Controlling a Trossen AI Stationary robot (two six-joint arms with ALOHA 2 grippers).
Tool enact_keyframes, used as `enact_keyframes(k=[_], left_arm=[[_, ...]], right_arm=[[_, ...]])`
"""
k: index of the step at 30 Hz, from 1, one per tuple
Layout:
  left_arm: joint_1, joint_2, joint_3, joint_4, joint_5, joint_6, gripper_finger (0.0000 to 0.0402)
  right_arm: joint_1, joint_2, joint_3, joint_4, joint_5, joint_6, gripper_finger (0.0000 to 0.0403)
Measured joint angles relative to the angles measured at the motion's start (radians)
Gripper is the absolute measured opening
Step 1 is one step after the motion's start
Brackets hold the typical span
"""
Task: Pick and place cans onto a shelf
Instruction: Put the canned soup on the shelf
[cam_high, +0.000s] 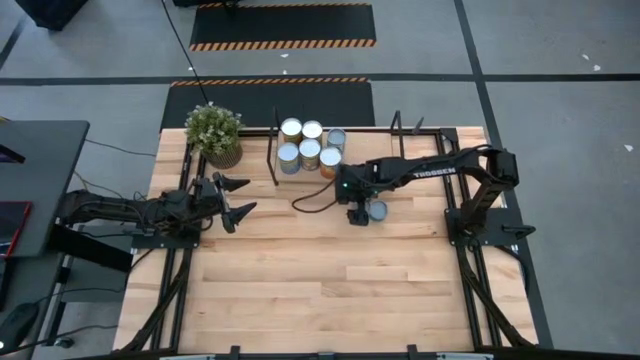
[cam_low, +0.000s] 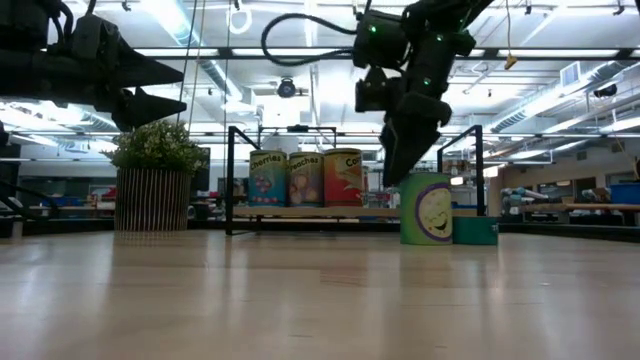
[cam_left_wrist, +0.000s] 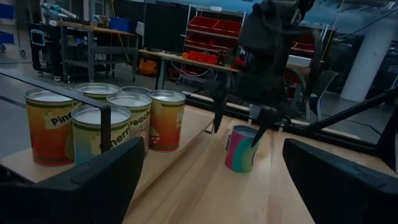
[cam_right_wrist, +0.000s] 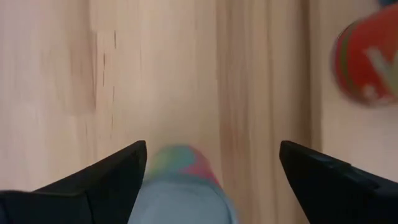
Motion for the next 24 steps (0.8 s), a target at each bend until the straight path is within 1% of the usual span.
enact_keyframes(k=[6, 13, 19, 21, 24], left_arm=[[0.000, 0.000, 0.000, 0.002, 0.000, 0.000, 0.0389], [0.000, 0.000, 0.000, 0.002, 0.000, -0.001, 0.0389], [0.000, 0.000, 0.000, 0.002, 0.000, -0.001, 0.0389], [0.000, 0.000, 0.000, 0.003, 0.000, -0.001, 0.0389], [0.000, 0.000, 0.000, 0.003, 0.000, -0.001, 0.0389]], right_arm=[[0.003, 0.002, -0.032, -0.003, 0.004, 0.031, 0.0375], [0.003, 0.002, -0.033, -0.089, 0.003, 0.074, 0.0375], [0.003, 0.002, -0.033, -0.150, -0.012, 0.062, 0.0374], [0.003, 0.002, -0.033, -0.155, -0.013, 0.061, 0.0368], [0.003, 0.002, -0.033, -0.154, -0.013, 0.058, 0.0345]])
